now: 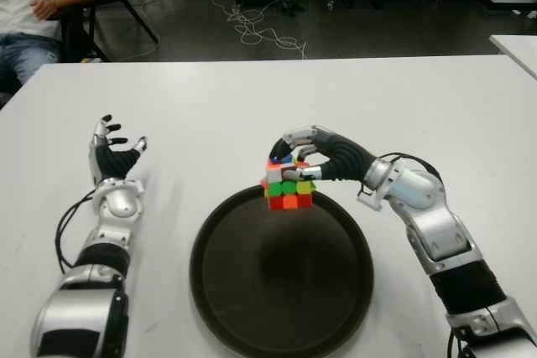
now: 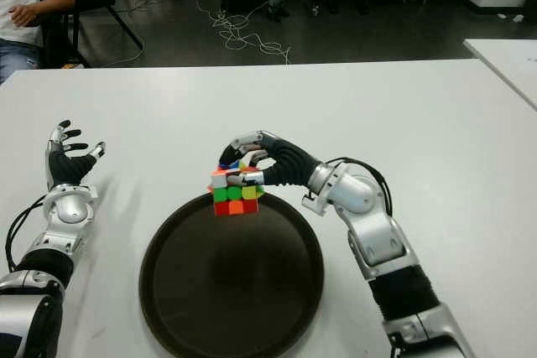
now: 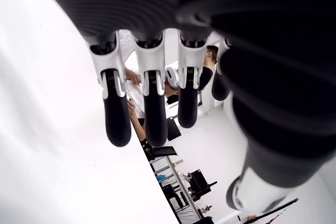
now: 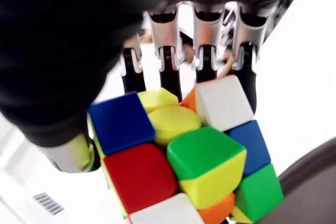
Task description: Pick up the Rubik's Cube and put it in the plate
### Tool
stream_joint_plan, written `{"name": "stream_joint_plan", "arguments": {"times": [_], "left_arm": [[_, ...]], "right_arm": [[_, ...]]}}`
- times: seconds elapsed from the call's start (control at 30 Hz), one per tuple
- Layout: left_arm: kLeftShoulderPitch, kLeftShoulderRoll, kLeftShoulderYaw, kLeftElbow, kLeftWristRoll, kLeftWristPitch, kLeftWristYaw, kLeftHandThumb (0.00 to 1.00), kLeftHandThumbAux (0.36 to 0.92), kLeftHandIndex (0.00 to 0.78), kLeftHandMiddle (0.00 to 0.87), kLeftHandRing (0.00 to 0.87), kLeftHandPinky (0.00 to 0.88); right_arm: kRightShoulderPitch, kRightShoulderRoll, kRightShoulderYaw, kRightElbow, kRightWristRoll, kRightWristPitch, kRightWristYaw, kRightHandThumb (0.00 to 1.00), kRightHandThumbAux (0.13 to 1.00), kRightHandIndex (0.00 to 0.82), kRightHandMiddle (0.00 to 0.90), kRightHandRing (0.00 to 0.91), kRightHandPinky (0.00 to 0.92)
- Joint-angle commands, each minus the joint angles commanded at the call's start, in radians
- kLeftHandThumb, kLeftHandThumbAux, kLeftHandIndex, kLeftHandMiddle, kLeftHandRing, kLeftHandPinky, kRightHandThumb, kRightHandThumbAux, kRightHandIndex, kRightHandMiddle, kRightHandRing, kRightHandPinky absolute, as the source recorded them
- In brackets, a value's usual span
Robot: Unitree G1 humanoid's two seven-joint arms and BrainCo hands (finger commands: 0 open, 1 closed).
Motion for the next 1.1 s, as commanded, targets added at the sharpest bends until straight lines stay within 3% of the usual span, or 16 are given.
{"name": "stream_joint_plan", "arguments": {"times": [0.23, 0.57, 0.87, 1.1], "left_arm": [[0.000, 0.000, 0.001, 0.000, -0.003, 0.005, -0.006, 0.135, 0.775, 0.110, 0.211, 0.278, 0.402], [0.000, 0.002, 0.000, -0.002, -0.001, 0.010, -0.006, 0.136, 0.785, 0.114, 0.197, 0.262, 0.385], [0.001, 0.000, 0.001, -0.005, -0.004, 0.016, -0.013, 0.108, 0.785, 0.113, 0.244, 0.347, 0.499], [-0.001, 0.001, 0.001, -0.004, -0.003, 0.019, -0.013, 0.118, 0.777, 0.117, 0.245, 0.331, 0.458]], "right_arm": [[0.003, -0.017, 0.001, -0.016, 0.029, -0.012, 0.045, 0.694, 0.718, 0.440, 0.808, 0.814, 0.807], [-0.010, -0.031, 0.006, -0.002, 0.032, -0.036, 0.080, 0.690, 0.719, 0.439, 0.813, 0.816, 0.805], [-0.013, -0.027, 0.005, 0.029, 0.006, -0.073, 0.065, 0.691, 0.720, 0.438, 0.815, 0.820, 0.816], [-0.020, -0.028, 0.005, 0.048, -0.011, -0.097, 0.049, 0.690, 0.721, 0.437, 0.814, 0.821, 0.821]]}}
